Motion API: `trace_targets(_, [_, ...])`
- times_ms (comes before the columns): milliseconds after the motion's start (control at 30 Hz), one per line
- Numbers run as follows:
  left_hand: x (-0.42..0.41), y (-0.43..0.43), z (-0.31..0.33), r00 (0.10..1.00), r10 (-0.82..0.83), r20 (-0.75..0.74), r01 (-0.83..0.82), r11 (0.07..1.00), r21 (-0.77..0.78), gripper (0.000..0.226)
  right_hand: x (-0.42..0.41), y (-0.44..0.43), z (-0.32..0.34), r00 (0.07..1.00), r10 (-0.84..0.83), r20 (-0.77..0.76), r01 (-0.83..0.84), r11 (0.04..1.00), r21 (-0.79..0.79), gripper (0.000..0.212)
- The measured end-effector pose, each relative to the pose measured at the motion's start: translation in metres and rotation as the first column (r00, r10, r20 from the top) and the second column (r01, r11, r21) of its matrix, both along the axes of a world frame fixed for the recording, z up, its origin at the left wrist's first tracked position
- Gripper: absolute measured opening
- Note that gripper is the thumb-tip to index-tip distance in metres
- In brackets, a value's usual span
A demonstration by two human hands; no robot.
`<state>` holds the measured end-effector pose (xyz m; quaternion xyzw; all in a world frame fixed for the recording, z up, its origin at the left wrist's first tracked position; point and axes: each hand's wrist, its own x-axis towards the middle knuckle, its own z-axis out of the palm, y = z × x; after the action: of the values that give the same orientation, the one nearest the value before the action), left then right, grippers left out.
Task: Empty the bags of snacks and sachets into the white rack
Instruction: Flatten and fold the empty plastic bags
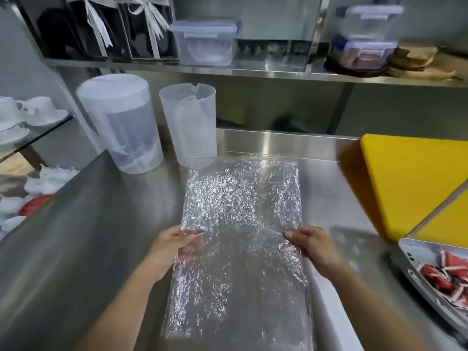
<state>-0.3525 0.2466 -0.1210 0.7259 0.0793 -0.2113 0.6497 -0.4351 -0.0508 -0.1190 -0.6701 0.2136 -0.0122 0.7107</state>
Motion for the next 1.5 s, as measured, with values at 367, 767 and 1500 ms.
trace_targets(367, [0.002, -0.008, 0.016, 0.986, -0.152, -0.075, 0.141, 0.981, -0.131, 0.022, -0.01, -0.033, 0.006, 0.994, 0.107, 0.022, -0.109, 0.988, 0.109, 0.023])
trace_targets(767, [0.004, -0.037, 0.012, 0.999, 0.025, -0.048, -0.033, 0.984, -0.173, 0.025, -0.017, -0.054, 0.013, 0.985, 0.16, 0.068, -0.153, 0.983, -0.102, 0.044])
trace_targets(1500, [-0.012, -0.089, 0.096, 0.745, -0.413, 0.524, 0.296, 0.908, 0.295, 0.052, -0.02, -0.039, 0.097, 0.939, 0.337, 0.066, -0.218, 0.734, -0.643, 0.037])
